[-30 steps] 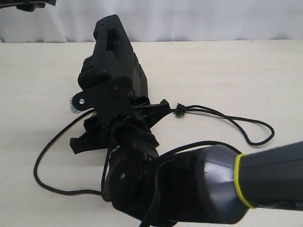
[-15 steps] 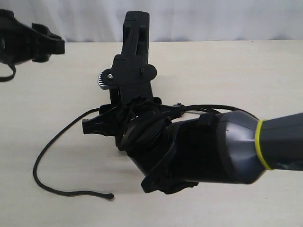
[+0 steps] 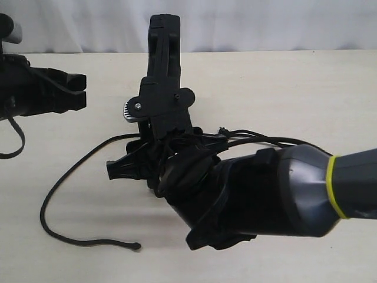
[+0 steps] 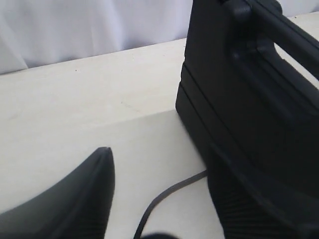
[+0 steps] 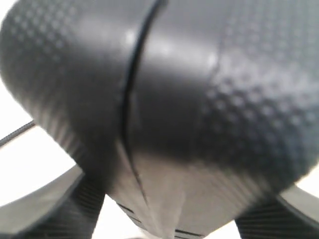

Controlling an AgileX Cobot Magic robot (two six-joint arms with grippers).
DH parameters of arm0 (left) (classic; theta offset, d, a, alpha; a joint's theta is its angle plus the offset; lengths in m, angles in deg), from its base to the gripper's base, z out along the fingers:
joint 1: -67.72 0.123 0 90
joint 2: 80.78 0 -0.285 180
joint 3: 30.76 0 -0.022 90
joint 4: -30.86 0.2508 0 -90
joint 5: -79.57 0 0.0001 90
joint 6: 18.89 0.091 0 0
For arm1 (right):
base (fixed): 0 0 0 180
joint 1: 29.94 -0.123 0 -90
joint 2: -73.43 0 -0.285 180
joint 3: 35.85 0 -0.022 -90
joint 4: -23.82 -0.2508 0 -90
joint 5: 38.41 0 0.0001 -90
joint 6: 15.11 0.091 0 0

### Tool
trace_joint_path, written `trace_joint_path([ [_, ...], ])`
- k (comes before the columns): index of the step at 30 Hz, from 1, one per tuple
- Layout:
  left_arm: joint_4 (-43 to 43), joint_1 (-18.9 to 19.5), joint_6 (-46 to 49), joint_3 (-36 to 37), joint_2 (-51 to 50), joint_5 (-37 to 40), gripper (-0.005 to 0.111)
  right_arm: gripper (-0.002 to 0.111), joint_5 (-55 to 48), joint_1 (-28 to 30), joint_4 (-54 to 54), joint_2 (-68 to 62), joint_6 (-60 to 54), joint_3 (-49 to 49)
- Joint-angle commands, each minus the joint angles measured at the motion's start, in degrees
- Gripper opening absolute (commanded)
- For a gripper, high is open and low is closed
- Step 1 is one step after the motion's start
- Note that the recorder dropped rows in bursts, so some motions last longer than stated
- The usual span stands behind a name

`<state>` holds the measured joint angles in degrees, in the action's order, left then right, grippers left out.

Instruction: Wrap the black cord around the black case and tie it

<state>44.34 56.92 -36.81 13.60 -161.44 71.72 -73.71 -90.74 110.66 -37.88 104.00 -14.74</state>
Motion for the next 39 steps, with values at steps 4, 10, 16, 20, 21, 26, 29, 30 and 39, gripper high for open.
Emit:
trace_joint_path([
  [4, 7.0, -5.6, -0.3, 1.4, -5.7, -3.6, 0.054, 0.004, 2.7, 0.1, 1.3, 0.4, -0.2, 0.4],
  [10, 7.0, -5.6, 0.0, 1.3, -9.5, -8.2, 0.054, 0.004, 2.7, 0.1, 0.6, 0.4, -5.5, 0.4],
  [16, 7.5, -5.6, 0.0, 1.3, -9.5, -10.5, 0.054, 0.005, 2.7, 0.1, 0.6, 0.4, -5.6, 0.4],
  [20, 7.5, -5.6, 0.0, 1.3, -9.5, -11.3, 0.054, 0.015, 5.3, 0.1, 0.6, 0.4, -5.6, 0.4],
  [21, 7.5, -5.6, 0.0, 1.3, -9.5, -11.3, 0.054, 0.019, 5.6, 0.1, 0.6, 0.4, -5.6, 0.4],
  [26, 7.5, -5.6, 0.0, 1.3, -9.5, -11.3, 0.054, 0.035, 5.1, 0.1, 0.6, 0.4, -5.6, 0.4],
  [29, 7.5, -5.6, 0.0, 1.3, -9.5, -12.1, 0.054, 0.047, 5.1, 0.1, 0.2, 0.4, -5.6, 0.4],
  [30, 7.5, -5.6, 0.0, 1.3, -9.5, -12.2, 0.054, 0.051, 4.9, 0.1, -0.9, 0.4, -5.6, 0.4],
  [39, 7.5, -5.6, 0.0, 1.3, -9.5, -13.5, 0.054, 0.081, 3.8, 0.1, -6.8, 2.5, -12.5, 0.3],
])
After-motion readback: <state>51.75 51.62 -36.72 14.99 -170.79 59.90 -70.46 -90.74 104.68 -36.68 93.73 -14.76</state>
